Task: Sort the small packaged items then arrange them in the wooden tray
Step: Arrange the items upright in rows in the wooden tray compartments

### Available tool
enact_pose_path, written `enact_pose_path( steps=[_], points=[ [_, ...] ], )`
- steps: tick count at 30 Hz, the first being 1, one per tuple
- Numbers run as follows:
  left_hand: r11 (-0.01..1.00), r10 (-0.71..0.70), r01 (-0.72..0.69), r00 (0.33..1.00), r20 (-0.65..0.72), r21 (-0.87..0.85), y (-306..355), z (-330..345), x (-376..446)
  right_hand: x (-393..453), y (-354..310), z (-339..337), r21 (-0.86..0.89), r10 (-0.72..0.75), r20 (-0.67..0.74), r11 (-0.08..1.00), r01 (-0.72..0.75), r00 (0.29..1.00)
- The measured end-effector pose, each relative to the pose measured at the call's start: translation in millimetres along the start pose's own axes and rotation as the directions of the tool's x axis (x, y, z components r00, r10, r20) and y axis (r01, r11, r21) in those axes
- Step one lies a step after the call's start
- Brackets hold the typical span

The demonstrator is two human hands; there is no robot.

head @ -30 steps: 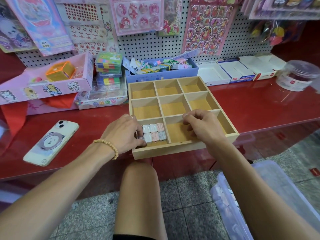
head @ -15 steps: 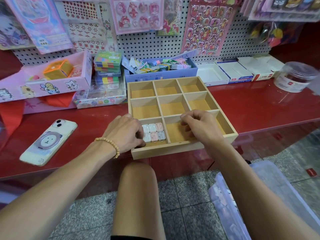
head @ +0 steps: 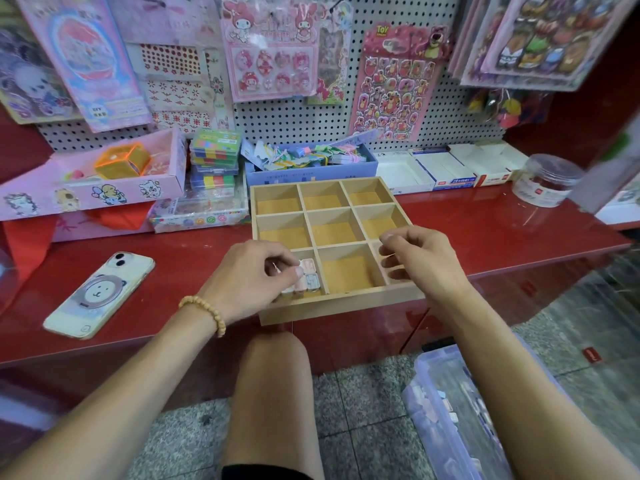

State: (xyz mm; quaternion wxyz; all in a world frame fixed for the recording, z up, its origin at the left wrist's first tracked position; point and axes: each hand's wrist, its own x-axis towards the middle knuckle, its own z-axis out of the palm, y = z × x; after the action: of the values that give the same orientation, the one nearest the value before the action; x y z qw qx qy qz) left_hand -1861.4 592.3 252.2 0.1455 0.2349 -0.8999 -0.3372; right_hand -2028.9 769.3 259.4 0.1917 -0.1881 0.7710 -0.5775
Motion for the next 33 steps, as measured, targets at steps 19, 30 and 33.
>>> enact_pose_path(
  steps=[19, 30, 33],
  points=[
    [0.874, -0.068, 0.204, 0.95, 0.305, -0.441, 139.1, 204.4, -62.6, -88.0, 112.2, -204.0, -0.076, -0.018, -0.329, 0.997, -0.008, 0.944],
    [0.986, -0.044, 0.107, 0.912, 0.409, -0.132, 100.4, 356.0, -48.6, -69.3, 307.9, -224.2, -0.25, 0.29, -0.237, 0.904, -0.347, 0.927],
    [0.999, 0.026, -0.039, 0.914, 0.406, 0.024, 78.6, 395.7, -29.5, -52.8, 373.6, -209.8, -0.356, 0.355, -0.141, 0.853, -0.381, 0.924]
  ],
)
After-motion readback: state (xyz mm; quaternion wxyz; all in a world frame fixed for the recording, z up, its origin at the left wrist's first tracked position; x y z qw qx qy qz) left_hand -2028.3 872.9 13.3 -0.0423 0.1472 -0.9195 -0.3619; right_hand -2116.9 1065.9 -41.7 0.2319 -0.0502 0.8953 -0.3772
